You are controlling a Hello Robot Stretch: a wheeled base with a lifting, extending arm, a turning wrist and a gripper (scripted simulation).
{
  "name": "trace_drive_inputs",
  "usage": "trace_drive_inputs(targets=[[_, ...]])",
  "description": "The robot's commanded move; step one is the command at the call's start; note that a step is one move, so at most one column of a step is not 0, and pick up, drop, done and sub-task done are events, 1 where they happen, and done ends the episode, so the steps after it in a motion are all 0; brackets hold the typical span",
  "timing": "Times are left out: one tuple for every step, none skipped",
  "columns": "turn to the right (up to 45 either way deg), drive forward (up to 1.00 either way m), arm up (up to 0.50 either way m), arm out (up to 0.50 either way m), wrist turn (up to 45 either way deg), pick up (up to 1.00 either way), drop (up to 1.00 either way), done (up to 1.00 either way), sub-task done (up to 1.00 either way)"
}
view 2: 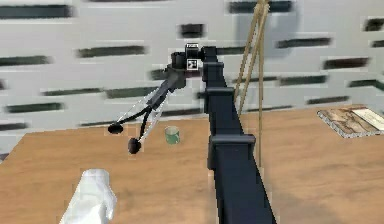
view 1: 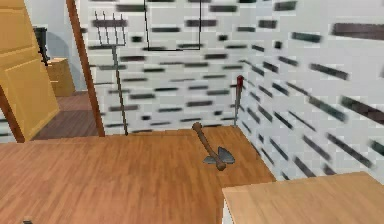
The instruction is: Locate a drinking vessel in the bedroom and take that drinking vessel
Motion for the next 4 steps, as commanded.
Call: trace_drive_inputs(targets=[[0.0, 0.0, 0.0, 0.0, 45.0, 0.0, 0.0, 0.0, 0.0], [0.0, 0.0, 0.0, 0.0, 45.0, 0.0, 0.0, 0.0, 0.0], [0.0, 0.0, 0.0, 0.0, 33.0, 0.0, 0.0, 0.0, 0.0], [0.0, 0.0, -0.3, 0.0, 0.0, 0.0, 0.0, 0.0, 0.0]])
